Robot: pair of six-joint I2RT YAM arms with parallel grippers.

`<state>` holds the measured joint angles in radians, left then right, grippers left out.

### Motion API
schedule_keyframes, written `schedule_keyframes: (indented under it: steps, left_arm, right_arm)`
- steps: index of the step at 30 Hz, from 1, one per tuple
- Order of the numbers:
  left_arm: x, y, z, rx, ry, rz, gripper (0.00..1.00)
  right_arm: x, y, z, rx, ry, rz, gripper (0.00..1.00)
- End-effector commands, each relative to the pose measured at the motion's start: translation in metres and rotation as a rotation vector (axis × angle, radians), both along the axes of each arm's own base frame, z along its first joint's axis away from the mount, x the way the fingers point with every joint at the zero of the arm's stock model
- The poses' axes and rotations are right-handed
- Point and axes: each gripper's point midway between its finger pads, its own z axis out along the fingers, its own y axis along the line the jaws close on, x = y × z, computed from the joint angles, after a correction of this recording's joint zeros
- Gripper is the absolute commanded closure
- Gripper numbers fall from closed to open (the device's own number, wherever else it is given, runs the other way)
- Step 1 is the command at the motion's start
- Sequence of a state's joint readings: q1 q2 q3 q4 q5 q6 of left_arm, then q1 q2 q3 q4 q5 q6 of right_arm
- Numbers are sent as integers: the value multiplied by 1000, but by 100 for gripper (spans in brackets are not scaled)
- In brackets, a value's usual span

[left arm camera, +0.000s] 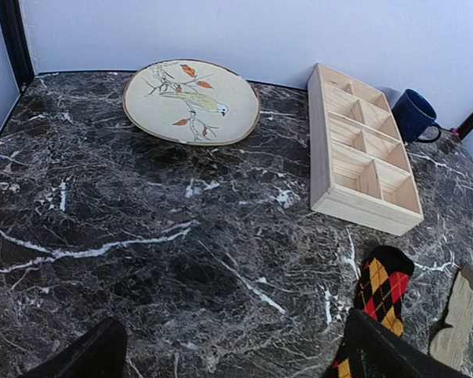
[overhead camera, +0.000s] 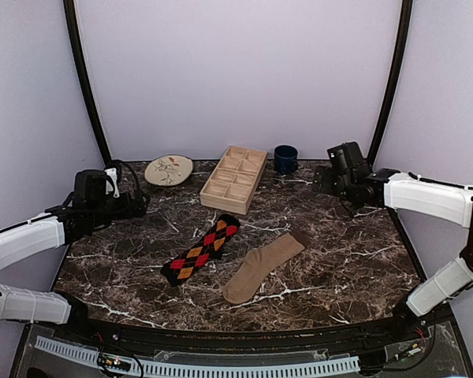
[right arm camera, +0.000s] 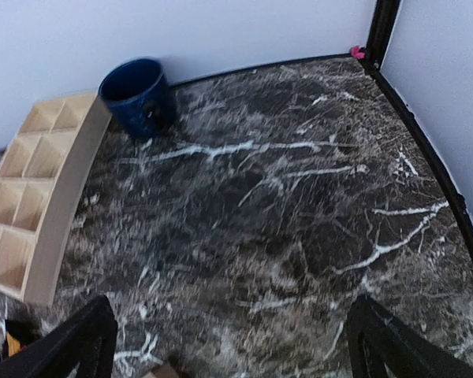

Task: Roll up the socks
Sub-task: Pick up the sock from the center of the board.

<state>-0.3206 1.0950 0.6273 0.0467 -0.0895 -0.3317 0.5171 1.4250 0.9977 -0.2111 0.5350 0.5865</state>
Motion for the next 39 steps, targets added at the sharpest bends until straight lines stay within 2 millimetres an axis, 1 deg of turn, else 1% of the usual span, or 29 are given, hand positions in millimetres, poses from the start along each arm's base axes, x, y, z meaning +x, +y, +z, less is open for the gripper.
schedule_keyframes:
  steps: [1, 2, 4, 7, 8, 9, 10, 11, 12, 17, 18, 21, 23, 26, 29, 32, 35, 39]
  left_arm:
    - [-16, -15, 17, -5, 6, -42, 1]
    - [-19, -18, 16, 1, 13, -54, 1]
    - [-27, -25, 12, 13, 32, -74, 1]
    - [-37, -27, 1, 27, 68, -84, 1]
    - [-41, -27, -2, 31, 80, -83, 1]
    - [-44, -27, -5, 33, 90, -82, 1]
    - [-47, -26, -5, 30, 93, -81, 1]
    - [-51, -26, -6, 28, 103, -84, 1]
    - [-53, -26, -7, 22, 106, -84, 1]
    - [-64, -24, -14, 22, 160, -79, 2]
    - [-65, -25, -13, 20, 165, -79, 3]
    - [-65, -26, -10, 2, 177, -71, 4]
    - [-64, -26, -12, 1, 197, -58, 5]
    - [-63, -26, -16, 1, 224, -46, 7]
    - [-63, -27, -20, -4, 245, -42, 8]
    - [-64, -29, -21, -13, 252, -44, 9]
    - [-64, -30, -22, -19, 262, -45, 9]
    - [-66, -34, -24, -37, 275, -57, 10]
  right_arm:
    - [-12, 27, 32, -223, -42, -18, 0]
    - [-12, 35, 43, -231, -60, -19, 0]
    - [-13, 47, 52, -233, -66, 5, 0]
    - [-11, 66, 66, -162, -69, 83, 5]
    - [-11, 75, 71, -136, -76, 131, 5]
    - [-14, 86, 75, -115, -84, 191, 1]
    - [-17, 92, 78, -106, -91, 216, 0]
    - [-23, 96, 76, -122, -84, 231, 0]
    - [-28, 100, 74, -147, -78, 243, 0]
    - [-70, 131, 33, -336, 12, 318, 0]
    - [-79, 139, 27, -349, 24, 338, 0]
    - [-107, 165, 15, -369, 40, 409, 0]
    - [-127, 186, 10, -368, 54, 484, 0]
    - [-160, 216, -8, -401, 94, 589, 0]
    - [-188, 236, -28, -479, 142, 665, 0]
    - [-216, 258, -41, -515, 171, 754, 0]
    - [-236, 274, -48, -498, 194, 811, 1]
    - [-251, 284, -58, -477, 234, 859, 3]
